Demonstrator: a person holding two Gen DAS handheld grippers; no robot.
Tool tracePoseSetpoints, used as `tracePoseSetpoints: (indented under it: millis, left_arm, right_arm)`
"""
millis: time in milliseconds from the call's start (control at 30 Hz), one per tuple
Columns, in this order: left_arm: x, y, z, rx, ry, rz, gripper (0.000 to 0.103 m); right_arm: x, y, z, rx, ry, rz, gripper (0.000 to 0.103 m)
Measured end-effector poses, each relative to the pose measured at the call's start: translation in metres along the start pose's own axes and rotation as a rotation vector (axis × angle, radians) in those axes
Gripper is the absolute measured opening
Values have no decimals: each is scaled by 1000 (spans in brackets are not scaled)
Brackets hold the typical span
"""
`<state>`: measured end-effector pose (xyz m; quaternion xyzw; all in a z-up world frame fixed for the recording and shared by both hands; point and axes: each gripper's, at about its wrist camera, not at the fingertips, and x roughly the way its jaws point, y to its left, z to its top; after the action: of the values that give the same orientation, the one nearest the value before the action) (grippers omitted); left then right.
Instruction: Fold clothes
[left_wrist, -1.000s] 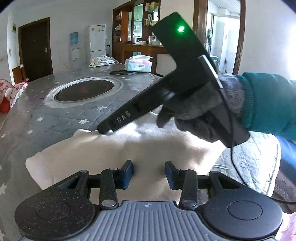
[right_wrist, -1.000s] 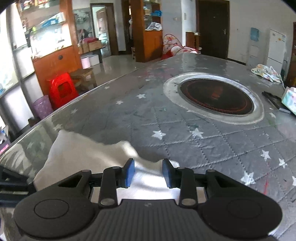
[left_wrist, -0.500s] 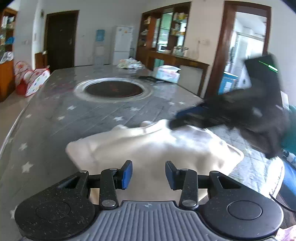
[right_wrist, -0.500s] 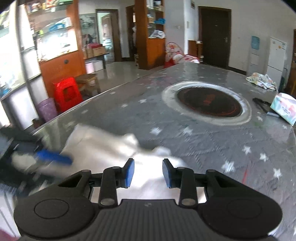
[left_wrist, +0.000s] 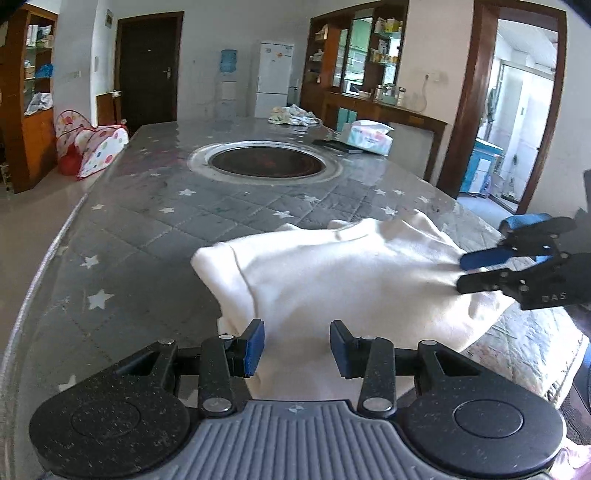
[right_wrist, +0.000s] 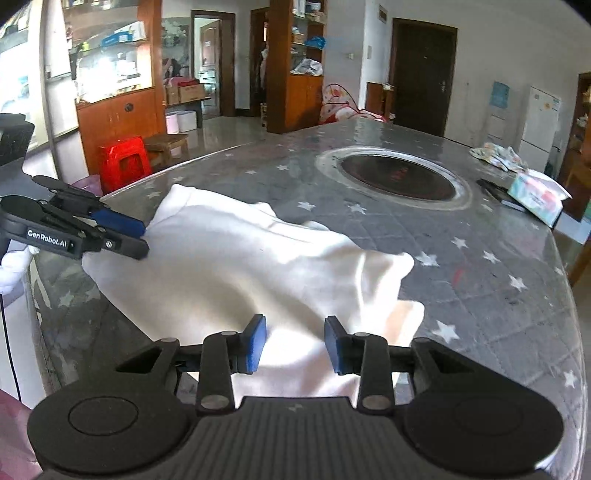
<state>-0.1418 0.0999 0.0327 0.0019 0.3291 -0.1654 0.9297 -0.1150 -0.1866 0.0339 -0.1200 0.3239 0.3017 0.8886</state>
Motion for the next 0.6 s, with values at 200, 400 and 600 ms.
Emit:
tracePoseSetpoints:
  millis: [200, 400, 600]
  left_arm:
    - [0, 1, 6, -9, -10, 0, 45]
    - [9, 3, 9, -32, 10, 10, 46]
    - [7, 11, 8, -68, 7, 24, 47]
  right_arm:
    - [-6, -13, 3, 45, -26, -18, 35]
    - [11, -31, 10, 122, -35, -33, 35]
    - [17, -54, 8, 221, -38, -80, 35]
